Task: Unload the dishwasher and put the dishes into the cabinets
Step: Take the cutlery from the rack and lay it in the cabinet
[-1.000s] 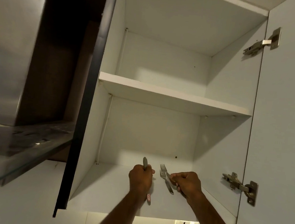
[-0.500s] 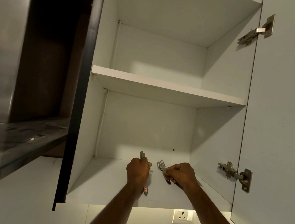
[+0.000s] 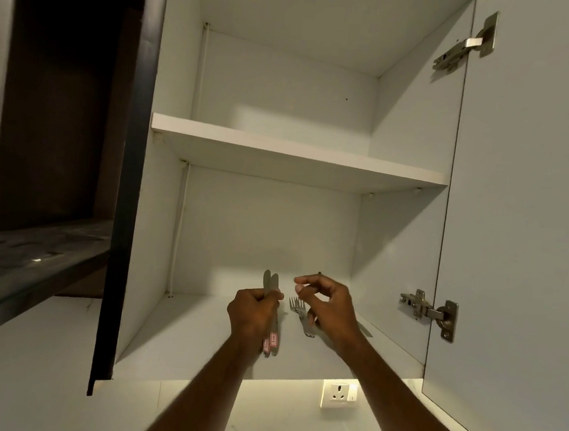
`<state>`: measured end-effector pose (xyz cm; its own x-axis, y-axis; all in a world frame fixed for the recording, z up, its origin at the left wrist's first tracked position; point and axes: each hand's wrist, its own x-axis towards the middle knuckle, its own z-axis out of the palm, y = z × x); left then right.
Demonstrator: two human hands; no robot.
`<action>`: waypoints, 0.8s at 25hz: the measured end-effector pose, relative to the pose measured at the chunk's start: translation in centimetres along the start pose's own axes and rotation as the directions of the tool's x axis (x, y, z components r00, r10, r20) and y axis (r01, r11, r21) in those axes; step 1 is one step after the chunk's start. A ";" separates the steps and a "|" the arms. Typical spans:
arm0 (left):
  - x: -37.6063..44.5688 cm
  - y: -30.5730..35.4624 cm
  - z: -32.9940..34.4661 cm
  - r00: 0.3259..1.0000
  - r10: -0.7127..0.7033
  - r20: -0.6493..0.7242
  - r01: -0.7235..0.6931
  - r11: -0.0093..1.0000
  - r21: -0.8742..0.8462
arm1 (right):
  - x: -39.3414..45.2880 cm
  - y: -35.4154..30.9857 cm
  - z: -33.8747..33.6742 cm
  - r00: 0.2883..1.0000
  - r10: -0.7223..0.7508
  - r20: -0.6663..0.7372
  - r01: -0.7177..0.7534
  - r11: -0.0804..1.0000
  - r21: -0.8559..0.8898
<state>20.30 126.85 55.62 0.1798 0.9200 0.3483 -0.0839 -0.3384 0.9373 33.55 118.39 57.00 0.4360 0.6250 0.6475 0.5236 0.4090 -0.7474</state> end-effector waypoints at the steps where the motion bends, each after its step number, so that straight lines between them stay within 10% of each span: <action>1: -0.2 0.1 0.0 0.999 0.031 0.014 -0.031 0.999 0.013 | -0.5 -0.5 0.5 0.997 -0.007 0.071 0.007 1.000 -0.003; 9: -1.3 1.0 -0.6 0.996 0.020 -0.092 -0.024 0.999 -0.044 | -2.4 -1.4 2.1 0.982 0.137 0.130 -0.121 0.985 -0.126; 20: 0.6 -0.2 -6.6 0.988 -0.023 -0.155 0.079 0.927 0.366 | -1.6 -1.4 4.6 0.980 0.188 0.060 -0.154 0.918 -0.367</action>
<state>13.96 128.80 55.55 0.0276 0.9471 0.3196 0.2951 -0.3132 0.9027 28.75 119.94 56.34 0.4821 0.7294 0.4853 0.6818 0.0355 -0.7307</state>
